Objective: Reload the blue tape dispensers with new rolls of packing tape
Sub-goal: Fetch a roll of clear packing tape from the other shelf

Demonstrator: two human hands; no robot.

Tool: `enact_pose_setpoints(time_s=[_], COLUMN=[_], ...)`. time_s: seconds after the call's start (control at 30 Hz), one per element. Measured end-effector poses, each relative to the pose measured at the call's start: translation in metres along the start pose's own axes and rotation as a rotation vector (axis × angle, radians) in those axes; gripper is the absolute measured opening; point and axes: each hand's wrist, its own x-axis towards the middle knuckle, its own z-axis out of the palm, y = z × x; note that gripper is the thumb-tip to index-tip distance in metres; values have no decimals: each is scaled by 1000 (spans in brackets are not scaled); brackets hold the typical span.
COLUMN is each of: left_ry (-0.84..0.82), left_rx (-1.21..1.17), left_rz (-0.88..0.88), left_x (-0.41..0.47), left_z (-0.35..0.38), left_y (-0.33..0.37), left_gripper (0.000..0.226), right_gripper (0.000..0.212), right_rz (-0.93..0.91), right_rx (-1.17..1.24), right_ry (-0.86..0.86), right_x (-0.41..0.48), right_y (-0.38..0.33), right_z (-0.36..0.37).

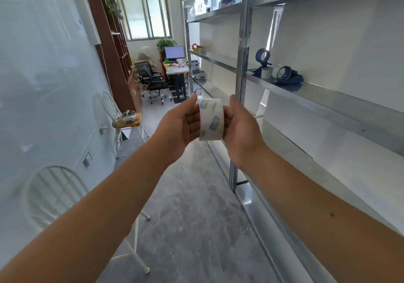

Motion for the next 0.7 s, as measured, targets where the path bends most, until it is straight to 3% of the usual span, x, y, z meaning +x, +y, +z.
enact_pose_setpoints(time_s=[0.4, 0.7], left_ry=[269, 486], left_rx=[65, -62], left_rz=[28, 55], left_x=[146, 267], left_z=[-37, -62], left_y=[11, -6], left_gripper=[36, 54], right_gripper=[63, 59], right_rz=[83, 143], right_rx=[16, -28], right_ry=[-201, -212], right_x=[186, 318], right_y=[30, 59], right_z=[7, 13])
